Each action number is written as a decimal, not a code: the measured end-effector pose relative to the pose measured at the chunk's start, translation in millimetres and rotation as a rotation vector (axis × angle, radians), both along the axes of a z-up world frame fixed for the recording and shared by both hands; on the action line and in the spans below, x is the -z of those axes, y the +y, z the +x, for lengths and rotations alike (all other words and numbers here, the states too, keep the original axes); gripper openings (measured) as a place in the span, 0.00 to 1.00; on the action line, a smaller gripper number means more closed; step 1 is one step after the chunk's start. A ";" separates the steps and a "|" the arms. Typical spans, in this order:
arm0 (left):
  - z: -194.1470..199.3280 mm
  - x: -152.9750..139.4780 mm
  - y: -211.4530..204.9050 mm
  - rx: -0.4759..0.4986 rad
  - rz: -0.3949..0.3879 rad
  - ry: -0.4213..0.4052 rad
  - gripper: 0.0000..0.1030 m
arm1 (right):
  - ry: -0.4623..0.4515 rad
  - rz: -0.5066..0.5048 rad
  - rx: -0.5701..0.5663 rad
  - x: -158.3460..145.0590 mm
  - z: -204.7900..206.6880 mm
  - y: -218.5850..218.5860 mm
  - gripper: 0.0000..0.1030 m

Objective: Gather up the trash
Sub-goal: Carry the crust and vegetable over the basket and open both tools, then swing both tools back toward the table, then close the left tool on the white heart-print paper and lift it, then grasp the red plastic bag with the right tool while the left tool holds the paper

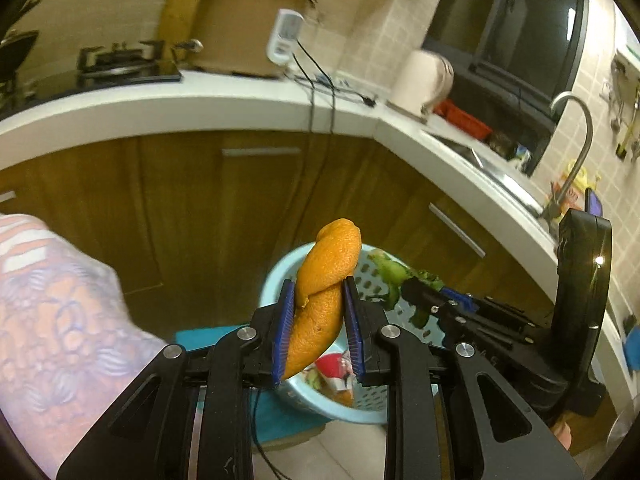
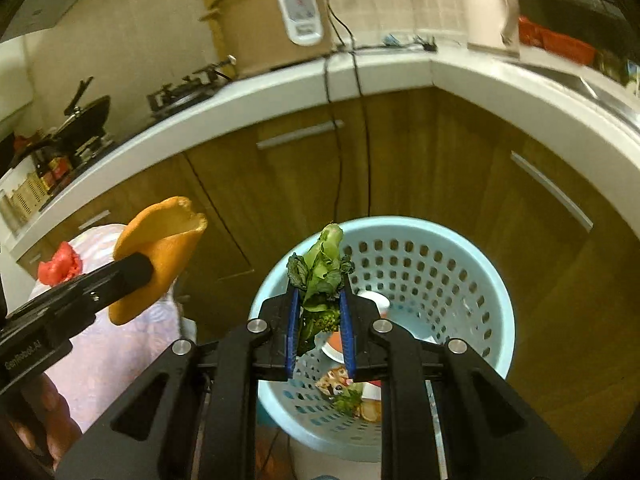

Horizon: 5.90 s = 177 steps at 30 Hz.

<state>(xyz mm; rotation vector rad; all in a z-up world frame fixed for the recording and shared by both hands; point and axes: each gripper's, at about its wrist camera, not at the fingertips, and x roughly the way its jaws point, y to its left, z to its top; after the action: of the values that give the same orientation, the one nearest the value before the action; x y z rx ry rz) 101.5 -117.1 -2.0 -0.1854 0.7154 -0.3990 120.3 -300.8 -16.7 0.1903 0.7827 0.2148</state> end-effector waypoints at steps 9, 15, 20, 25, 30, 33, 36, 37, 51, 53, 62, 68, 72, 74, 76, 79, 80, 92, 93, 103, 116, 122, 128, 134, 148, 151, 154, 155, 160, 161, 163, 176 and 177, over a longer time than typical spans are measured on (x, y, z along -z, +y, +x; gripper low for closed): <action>26.6 29.6 -29.6 0.049 -0.005 0.098 0.24 | 0.097 0.031 0.035 31.4 13.2 -24.7 0.15; 26.6 35.2 -32.5 0.048 0.013 0.106 0.53 | 0.143 0.084 0.063 41.0 17.7 -37.9 0.29; 23.3 29.7 -22.0 0.031 -0.001 0.104 0.54 | 0.108 0.084 0.074 32.4 12.0 -40.3 0.49; 14.9 24.1 -8.2 0.003 -0.021 0.095 0.54 | 0.082 0.083 0.054 21.1 7.9 -31.6 0.49; -6.5 10.4 19.2 -0.047 -0.047 0.060 0.54 | 0.054 0.084 -0.001 5.9 -0.6 -5.8 0.49; -23.7 -1.4 45.0 -0.096 -0.068 0.030 0.54 | 0.028 0.077 -0.058 -6.0 -6.9 17.6 0.49; -43.6 -14.1 77.3 -0.167 -0.077 -0.008 0.54 | -0.007 0.057 -0.127 -19.7 -15.8 47.3 0.49; -51.0 -18.3 90.0 -0.195 -0.080 -0.022 0.54 | -0.021 0.052 -0.154 -24.7 -19.1 59.4 0.49; -153.2 -49.5 277.7 -0.676 -0.047 -0.107 0.57 | -0.131 0.007 -0.515 -61.2 -49.4 249.6 0.49; -163.8 -47.5 301.7 -0.728 -0.044 -0.095 0.58 | -0.146 0.006 -0.564 -61.4 -53.6 277.2 0.49; -154.9 5.4 383.8 -0.858 -0.058 0.068 0.58 | -0.113 -0.030 -0.676 -19.9 -43.8 361.1 0.49; -132.0 38.6 395.6 -0.847 -0.050 0.146 0.58 | -0.046 -0.012 -0.679 3.1 -32.1 363.8 0.49; -113.5 41.2 375.0 -0.814 0.113 0.172 0.66 | -0.009 -0.020 -0.688 8.9 -29.0 367.9 0.49; -105.0 42.0 362.1 -0.778 0.196 0.188 0.66 | -0.016 -0.033 -0.694 8.8 -30.4 370.8 0.49; -101.2 42.7 353.7 -0.756 0.249 0.191 0.62 | -0.027 -0.053 -0.696 8.5 -33.0 373.1 0.49; -102.0 42.3 352.9 -0.750 0.250 0.184 0.44 | -0.038 -0.078 -0.699 8.9 -36.3 377.2 0.49; -103.2 42.1 354.6 -0.759 0.246 0.182 0.41 | -0.042 -0.085 -0.700 8.9 -37.1 378.2 0.49; -132.3 34.5 366.5 -0.756 0.056 0.050 0.00 | -0.049 -0.125 -0.698 10.6 -40.0 383.2 0.49; -135.4 32.5 367.4 -0.755 0.034 0.033 0.00 | -0.049 -0.128 -0.699 10.8 -39.8 383.5 0.49; -149.5 18.8 370.0 -0.715 -0.086 -0.056 0.00 | -0.056 -0.140 -0.674 11.5 -39.9 382.1 0.50; -154.9 6.1 364.1 -0.631 -0.170 -0.136 0.19 | -0.071 -0.152 -0.675 11.4 -42.1 383.1 0.57; -138.7 11.5 347.4 -0.615 -0.069 -0.095 0.41 | -0.068 -0.129 -0.667 10.5 -40.7 379.7 0.58; -121.8 26.9 352.2 -0.630 -0.047 -0.011 0.27 | -0.072 -0.113 -0.666 9.1 -40.8 377.6 0.59; -132.9 28.3 365.7 -0.695 -0.082 -0.023 0.02 | -0.061 -0.080 -0.696 3.5 -41.0 377.3 0.59; -154.4 19.6 388.9 -0.827 -0.115 -0.065 0.02 | -0.114 -0.100 -0.677 -16.8 -0.1 461.3 0.71; -152.5 19.4 390.3 -0.825 -0.121 -0.064 0.02 | -0.093 -0.095 -0.664 -9.6 13.5 468.8 0.72; -151.3 19.3 390.5 -0.820 -0.123 -0.063 0.02 | -0.047 -0.083 -0.656 -2.3 30.5 477.9 0.77; -151.2 19.3 389.5 -0.819 -0.122 -0.062 0.02 | -0.027 -0.084 -0.655 1.2 37.1 482.2 0.79; -148.7 18.4 389.2 -0.815 -0.119 -0.063 0.02 | 0.039 -0.087 -0.680 11.7 46.9 494.0 0.75; -148.1 18.6 389.3 -0.813 -0.120 -0.062 0.02 | 0.030 -0.084 -0.686 10.6 44.6 493.5 0.63; -147.7 18.8 388.9 -0.810 -0.117 -0.061 0.02 | 0.018 -0.083 -0.703 9.8 38.9 493.1 0.50; -150.7 11.6 371.5 -0.776 -0.081 -0.094 0.02 | -0.062 -0.012 -0.618 -16.9 5.7 423.6 0.32; -151.5 9.2 369.1 -0.772 -0.084 -0.100 0.02 | -0.064 -0.005 -0.610 -19.7 3.7 414.1 0.32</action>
<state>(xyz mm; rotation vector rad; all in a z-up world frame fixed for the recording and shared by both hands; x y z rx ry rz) -50.0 252.1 -11.3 -0.4956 0.4811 0.2988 124.1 113.3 3.0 -0.0666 0.7613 0.7908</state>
